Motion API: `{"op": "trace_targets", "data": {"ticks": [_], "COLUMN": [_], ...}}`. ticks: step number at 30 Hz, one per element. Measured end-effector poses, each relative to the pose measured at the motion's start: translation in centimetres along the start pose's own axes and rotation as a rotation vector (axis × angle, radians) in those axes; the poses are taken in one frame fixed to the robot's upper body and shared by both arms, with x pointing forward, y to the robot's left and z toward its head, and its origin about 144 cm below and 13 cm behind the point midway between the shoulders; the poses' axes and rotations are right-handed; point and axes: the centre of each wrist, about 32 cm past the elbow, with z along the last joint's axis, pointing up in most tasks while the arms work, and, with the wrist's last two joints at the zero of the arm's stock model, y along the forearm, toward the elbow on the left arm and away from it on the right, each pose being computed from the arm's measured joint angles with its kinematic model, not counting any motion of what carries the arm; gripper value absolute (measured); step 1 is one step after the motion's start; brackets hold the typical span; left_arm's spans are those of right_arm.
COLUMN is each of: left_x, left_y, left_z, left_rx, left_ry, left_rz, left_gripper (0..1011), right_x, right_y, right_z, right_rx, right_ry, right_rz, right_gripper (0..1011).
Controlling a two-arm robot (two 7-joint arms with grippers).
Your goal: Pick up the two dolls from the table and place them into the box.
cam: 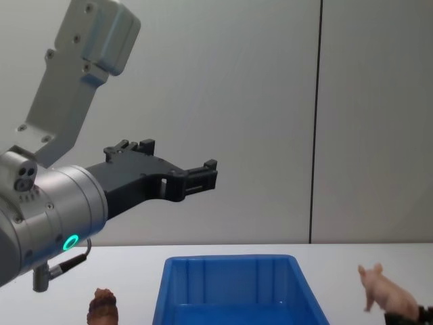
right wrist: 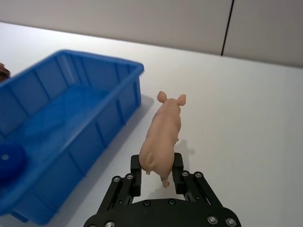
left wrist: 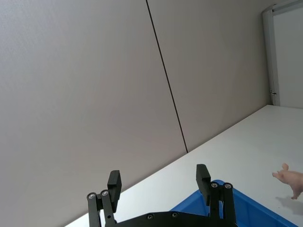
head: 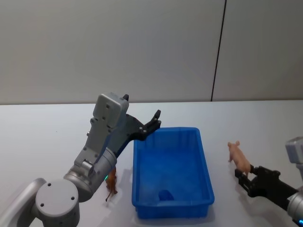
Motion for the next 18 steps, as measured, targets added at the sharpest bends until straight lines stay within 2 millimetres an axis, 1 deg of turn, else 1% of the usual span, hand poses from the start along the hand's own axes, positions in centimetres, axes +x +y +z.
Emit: {"op": "trace_targets", "data": {"ticks": [8,18], "left_x": [0.0,0.0], "left_y": [0.0,0.0], "left_z": [0.0,0.0], "left_rx": [0.000,0.000], "left_ry": [0.000,0.000], "left_rz": [0.000,0.000], "left_gripper": [1001,1001], "right_x": [-0.4,-1.4], "right_y": [-0.2,0.1], "right_z": [1.2,3.4], "right_rx": [0.067,0.141], "right_ry": [-0.041,-0.092], "right_rz": [0.046,0.167], "right_gripper": [363,364]}}
